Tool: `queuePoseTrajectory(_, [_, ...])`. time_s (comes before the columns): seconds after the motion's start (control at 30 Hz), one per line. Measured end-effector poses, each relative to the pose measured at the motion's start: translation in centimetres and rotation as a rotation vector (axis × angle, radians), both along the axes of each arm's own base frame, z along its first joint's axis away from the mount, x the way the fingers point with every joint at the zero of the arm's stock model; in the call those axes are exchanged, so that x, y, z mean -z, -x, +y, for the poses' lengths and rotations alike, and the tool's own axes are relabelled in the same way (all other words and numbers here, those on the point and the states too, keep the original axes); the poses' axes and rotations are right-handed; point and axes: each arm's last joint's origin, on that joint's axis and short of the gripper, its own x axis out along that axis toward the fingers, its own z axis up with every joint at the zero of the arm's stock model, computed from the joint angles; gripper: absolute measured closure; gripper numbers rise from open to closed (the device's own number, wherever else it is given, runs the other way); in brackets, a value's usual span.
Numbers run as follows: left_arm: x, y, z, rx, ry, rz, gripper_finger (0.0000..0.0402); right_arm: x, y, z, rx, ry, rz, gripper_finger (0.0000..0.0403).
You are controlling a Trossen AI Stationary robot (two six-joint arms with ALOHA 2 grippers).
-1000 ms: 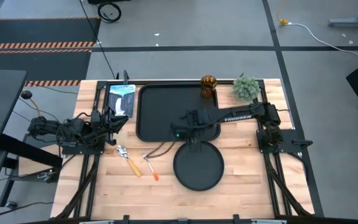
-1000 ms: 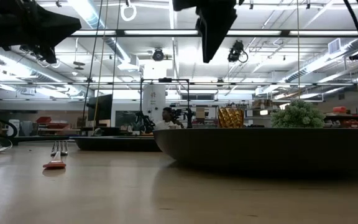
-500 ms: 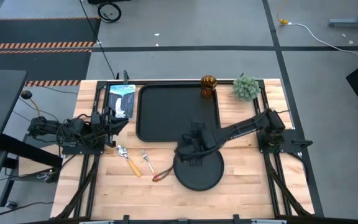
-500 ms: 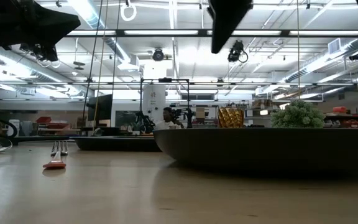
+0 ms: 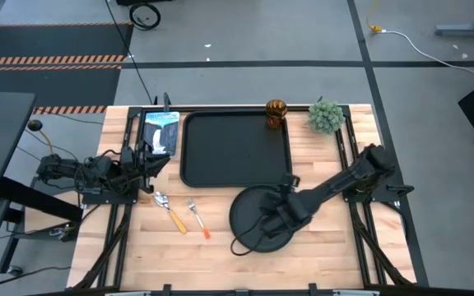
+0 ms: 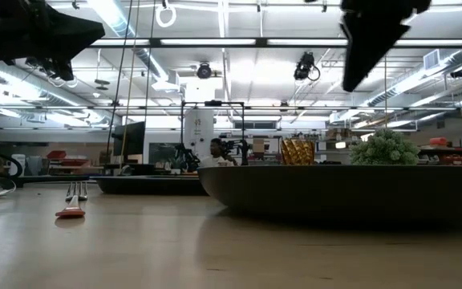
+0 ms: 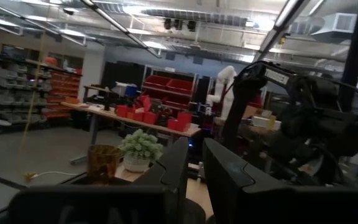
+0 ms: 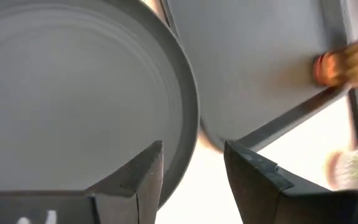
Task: Pick and place plate/cup/fork/spoon on tray
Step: Put the black plate on the black tray
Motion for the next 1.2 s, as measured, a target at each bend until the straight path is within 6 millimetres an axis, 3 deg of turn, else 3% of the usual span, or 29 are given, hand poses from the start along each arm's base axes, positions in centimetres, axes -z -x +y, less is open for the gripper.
queuePoseTrajectory(0.3, [-0.1, 0.0, 0.1, -0.01, 0.02, -0.012, 0.0345, 1.8, 4.8, -2.9, 0.274, -0.267, -0.175, 0.0228])
queuePoseTrajectory(0.5, [-0.2, 0.1, 0.1, -0.01, 0.022, -0.022, 0.0345, 4.7, 6.9, -5.2, 0.448, -0.427, -0.185, 0.0228])
queuePoseTrajectory(0.77, [-0.2, 0.1, 0.1, -0.011, 0.021, -0.024, 0.0345, 7.6, 7.3, -7.3, 0.464, -0.562, -0.16, 0.0228])
queuePoseTrajectory(1.2, [-0.2, 0.1, 0.1, -0.011, 0.021, -0.023, 0.0345, 9.3, 7.2, -8.7, 0.425, -0.644, -0.182, 0.0246])
